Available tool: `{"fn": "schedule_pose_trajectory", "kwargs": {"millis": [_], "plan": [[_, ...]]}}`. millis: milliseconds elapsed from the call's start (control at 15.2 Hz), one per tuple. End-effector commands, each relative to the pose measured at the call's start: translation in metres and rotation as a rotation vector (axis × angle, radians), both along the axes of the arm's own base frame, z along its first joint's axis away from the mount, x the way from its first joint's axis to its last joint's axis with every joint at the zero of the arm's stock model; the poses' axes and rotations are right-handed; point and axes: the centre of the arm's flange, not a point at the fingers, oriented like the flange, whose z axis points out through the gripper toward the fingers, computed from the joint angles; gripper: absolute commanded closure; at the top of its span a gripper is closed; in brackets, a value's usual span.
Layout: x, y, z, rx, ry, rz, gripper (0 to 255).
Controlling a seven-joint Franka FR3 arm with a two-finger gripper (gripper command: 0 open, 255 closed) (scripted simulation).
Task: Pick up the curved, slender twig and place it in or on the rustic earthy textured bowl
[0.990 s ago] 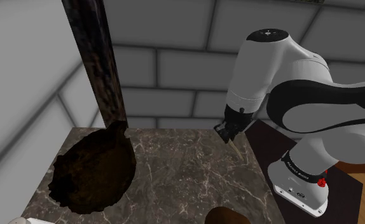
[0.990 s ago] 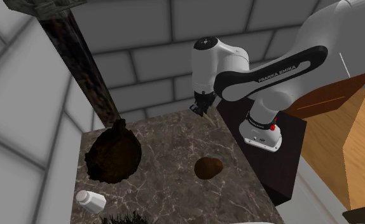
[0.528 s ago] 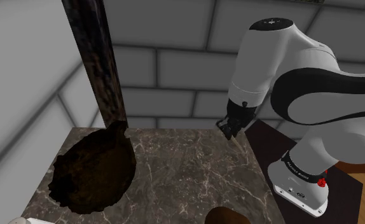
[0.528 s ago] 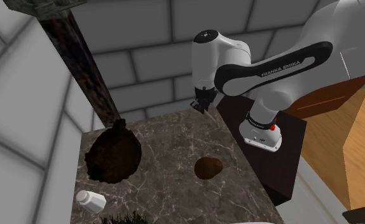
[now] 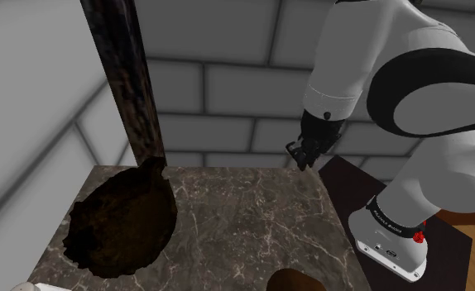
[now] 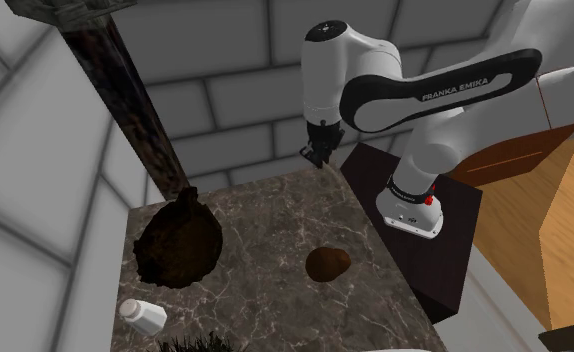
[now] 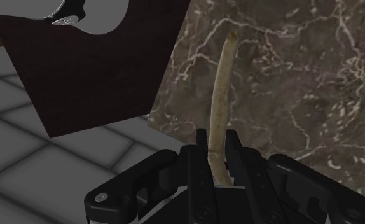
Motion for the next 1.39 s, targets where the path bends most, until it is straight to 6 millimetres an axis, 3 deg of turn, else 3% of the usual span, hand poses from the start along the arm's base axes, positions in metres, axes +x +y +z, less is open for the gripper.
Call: {"fn": "schedule_pose_trajectory", "kwargs": {"millis": [0, 1254, 1320], "plan": [[-0.001, 0.000, 0.010, 0.000, 0.000, 0.000, 255], [-0.001, 0.000, 0.106, 0.000, 0.000, 0.000, 255], [0.004, 0.013, 0.106, 0.000, 0.000, 0.000, 255]]}}
